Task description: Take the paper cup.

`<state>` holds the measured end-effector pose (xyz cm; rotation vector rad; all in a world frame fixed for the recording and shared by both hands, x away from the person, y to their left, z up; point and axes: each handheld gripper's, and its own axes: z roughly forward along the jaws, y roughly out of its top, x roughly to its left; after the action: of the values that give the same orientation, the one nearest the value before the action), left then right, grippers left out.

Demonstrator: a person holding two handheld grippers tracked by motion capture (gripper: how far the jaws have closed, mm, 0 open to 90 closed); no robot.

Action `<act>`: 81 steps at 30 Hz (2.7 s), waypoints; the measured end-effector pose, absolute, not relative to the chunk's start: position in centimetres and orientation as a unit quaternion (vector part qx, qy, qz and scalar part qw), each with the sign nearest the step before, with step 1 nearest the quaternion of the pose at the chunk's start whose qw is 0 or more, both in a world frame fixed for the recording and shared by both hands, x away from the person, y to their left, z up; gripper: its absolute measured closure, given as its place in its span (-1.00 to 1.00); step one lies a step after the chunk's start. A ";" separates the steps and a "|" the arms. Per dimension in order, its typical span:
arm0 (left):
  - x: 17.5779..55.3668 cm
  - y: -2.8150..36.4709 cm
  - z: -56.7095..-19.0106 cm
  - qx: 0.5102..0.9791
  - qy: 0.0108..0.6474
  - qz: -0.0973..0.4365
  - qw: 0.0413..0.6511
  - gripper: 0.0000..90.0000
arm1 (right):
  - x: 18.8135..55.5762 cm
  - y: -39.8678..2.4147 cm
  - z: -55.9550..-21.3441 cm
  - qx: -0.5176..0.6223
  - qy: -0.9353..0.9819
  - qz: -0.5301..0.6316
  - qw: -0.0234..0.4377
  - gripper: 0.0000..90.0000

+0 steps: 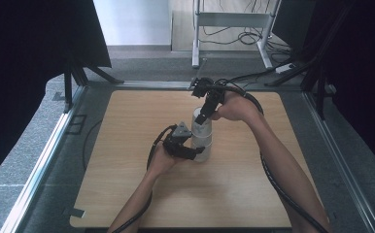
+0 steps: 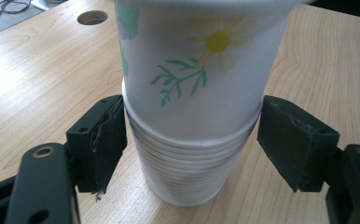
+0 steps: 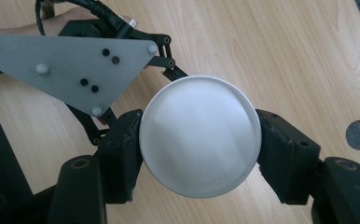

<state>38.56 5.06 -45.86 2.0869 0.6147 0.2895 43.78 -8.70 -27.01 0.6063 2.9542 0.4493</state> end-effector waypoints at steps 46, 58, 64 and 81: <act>37.6 5.2 -45.1 0.853 0.252 0.116 0.442 -0.76 | 39.1 -12.6 -21.8 0.175 0.955 0.228 0.068 -0.20; 36.5 5.9 -45.1 0.857 0.253 0.109 0.435 -0.90 | 37.1 -14.1 -22.1 0.160 0.953 0.248 0.073 -0.20; 35.7 6.3 -45.0 0.860 0.251 0.105 0.432 -0.91 | 36.0 -14.9 -23.0 0.145 0.952 0.261 0.069 -0.20; 33.6 6.5 -45.3 0.869 0.231 0.087 0.428 -0.91 | 34.3 -16.3 -25.7 0.134 0.950 0.273 0.068 -0.20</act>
<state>33.65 6.55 -45.29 2.1706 0.5759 0.2175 34.29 -16.28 -25.71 0.4044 2.8613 0.8229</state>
